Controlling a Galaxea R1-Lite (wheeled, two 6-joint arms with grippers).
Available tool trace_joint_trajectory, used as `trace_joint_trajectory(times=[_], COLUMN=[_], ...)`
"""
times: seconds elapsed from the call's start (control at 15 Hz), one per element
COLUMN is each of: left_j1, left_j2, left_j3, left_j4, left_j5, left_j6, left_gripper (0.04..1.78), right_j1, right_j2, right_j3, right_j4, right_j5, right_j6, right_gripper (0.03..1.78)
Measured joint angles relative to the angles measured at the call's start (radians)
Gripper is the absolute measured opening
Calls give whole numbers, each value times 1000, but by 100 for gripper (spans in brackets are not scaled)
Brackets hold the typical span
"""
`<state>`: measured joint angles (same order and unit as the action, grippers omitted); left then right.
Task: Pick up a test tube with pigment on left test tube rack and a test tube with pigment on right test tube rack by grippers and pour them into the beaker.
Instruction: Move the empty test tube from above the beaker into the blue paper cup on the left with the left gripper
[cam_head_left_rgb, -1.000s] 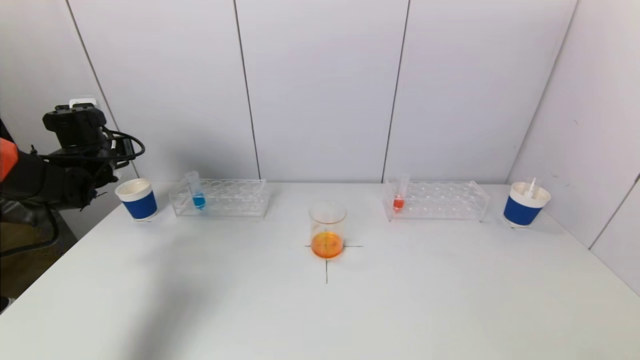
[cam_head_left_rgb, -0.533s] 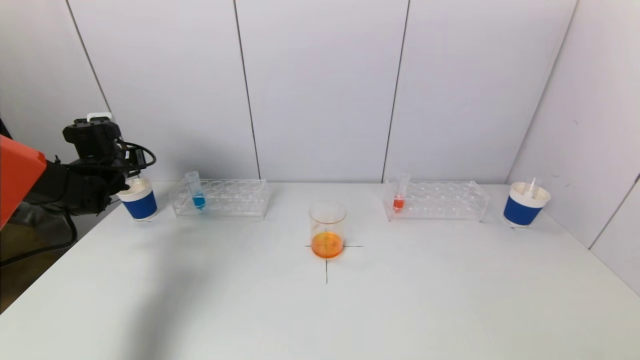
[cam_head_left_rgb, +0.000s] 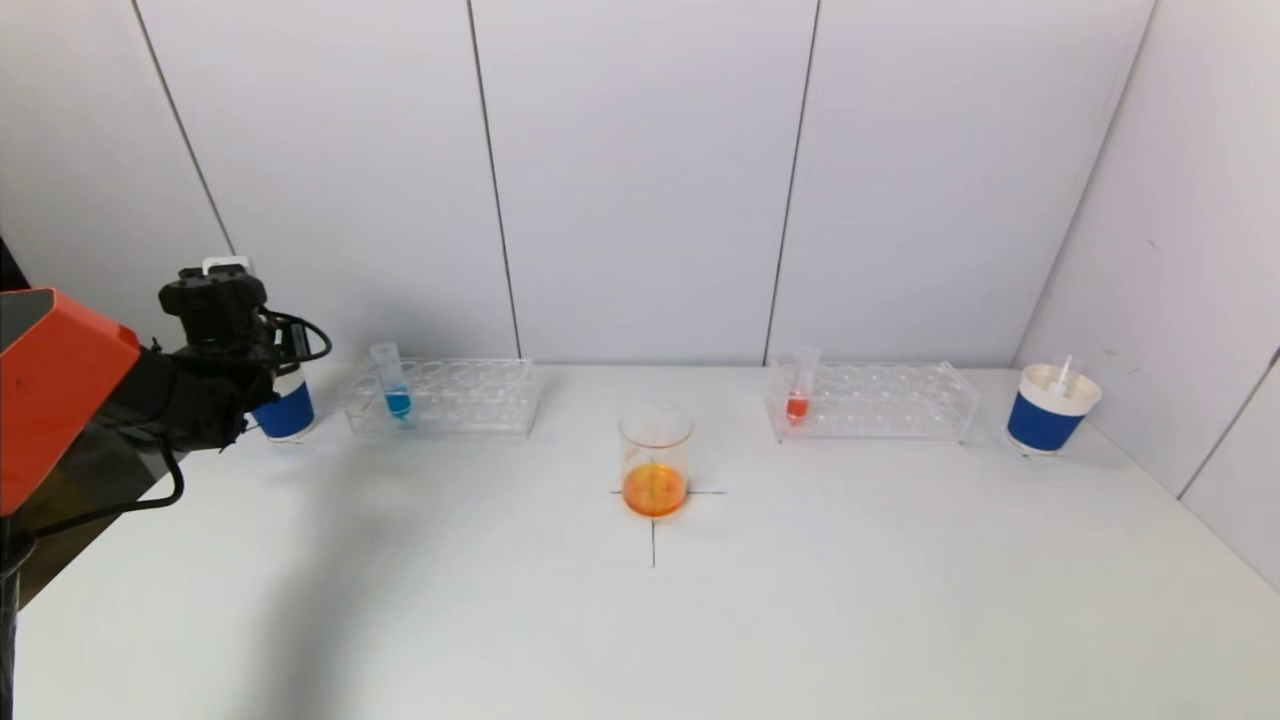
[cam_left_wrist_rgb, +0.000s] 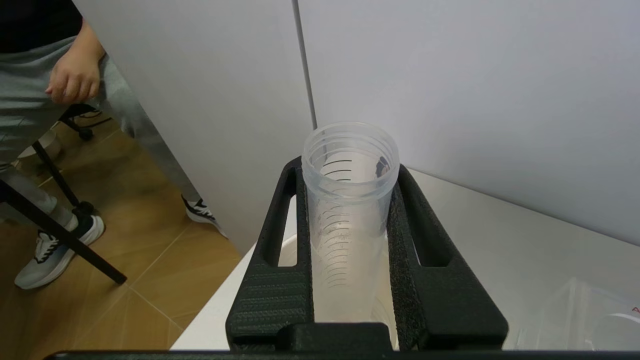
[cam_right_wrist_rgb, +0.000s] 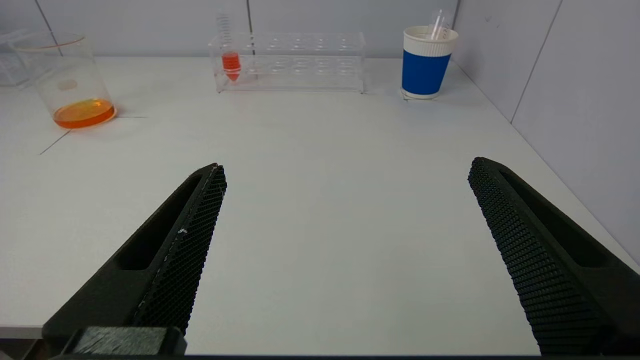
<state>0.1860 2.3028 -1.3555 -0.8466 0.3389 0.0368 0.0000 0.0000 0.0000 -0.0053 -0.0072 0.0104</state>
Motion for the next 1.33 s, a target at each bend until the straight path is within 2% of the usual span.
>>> trace_joint_trajectory(times=[0.67, 0.87, 0.93, 1.07, 1.33], left_j1=[1, 1, 1, 1, 1], left_j2=[9, 4, 3, 0, -2], left_j3=[9, 11, 11, 11, 14], left_j4=[-17, -22, -22, -21, -22], left_j5=[4, 3, 3, 2, 2], left_j6=[1, 1, 2, 1, 2], left_gripper=[44, 53, 59, 83, 146], right_j1=[0, 0, 0, 0, 0], right_j2=[0, 0, 0, 0, 0], right_j3=[0, 0, 0, 0, 0], right_j4=[0, 0, 0, 0, 0], right_j5=[0, 0, 0, 0, 0], right_j6=[0, 0, 0, 0, 0], right_gripper=[176, 176, 176, 176, 176])
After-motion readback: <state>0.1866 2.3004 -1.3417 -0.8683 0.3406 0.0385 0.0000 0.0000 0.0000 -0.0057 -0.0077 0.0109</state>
